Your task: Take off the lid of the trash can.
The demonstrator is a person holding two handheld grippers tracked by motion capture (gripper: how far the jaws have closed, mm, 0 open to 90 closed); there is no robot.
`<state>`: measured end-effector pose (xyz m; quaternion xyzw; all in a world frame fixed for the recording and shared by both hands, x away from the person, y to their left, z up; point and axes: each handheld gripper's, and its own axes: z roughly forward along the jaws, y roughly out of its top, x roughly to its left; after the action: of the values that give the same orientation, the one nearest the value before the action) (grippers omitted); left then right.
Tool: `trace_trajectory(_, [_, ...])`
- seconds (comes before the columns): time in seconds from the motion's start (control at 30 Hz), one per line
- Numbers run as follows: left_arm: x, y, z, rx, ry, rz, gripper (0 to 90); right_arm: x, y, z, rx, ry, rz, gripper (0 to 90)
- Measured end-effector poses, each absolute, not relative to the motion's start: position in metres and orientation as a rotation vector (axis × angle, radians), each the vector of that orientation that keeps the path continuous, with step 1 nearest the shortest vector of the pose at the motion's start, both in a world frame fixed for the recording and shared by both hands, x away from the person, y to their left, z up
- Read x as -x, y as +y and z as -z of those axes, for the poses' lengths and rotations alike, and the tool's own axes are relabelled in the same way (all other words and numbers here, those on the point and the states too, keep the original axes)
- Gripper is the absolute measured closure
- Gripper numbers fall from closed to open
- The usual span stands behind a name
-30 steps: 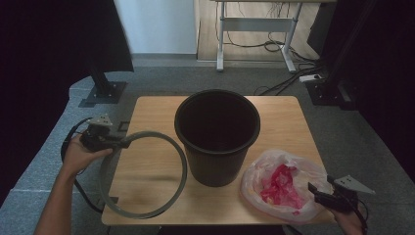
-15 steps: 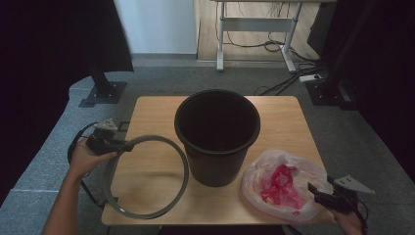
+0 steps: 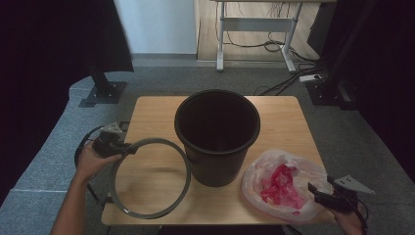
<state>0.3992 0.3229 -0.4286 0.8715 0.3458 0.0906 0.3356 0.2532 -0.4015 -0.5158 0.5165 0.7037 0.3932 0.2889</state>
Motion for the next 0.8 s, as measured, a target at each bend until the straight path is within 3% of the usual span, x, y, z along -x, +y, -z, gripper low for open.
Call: trace_trajectory(0.8, [-0.419,0.329,0.480,-2.286,1.008,-0.202,76.5,-0.253,-0.405,0.517,-1.389,1.872,-1.041,17.7])
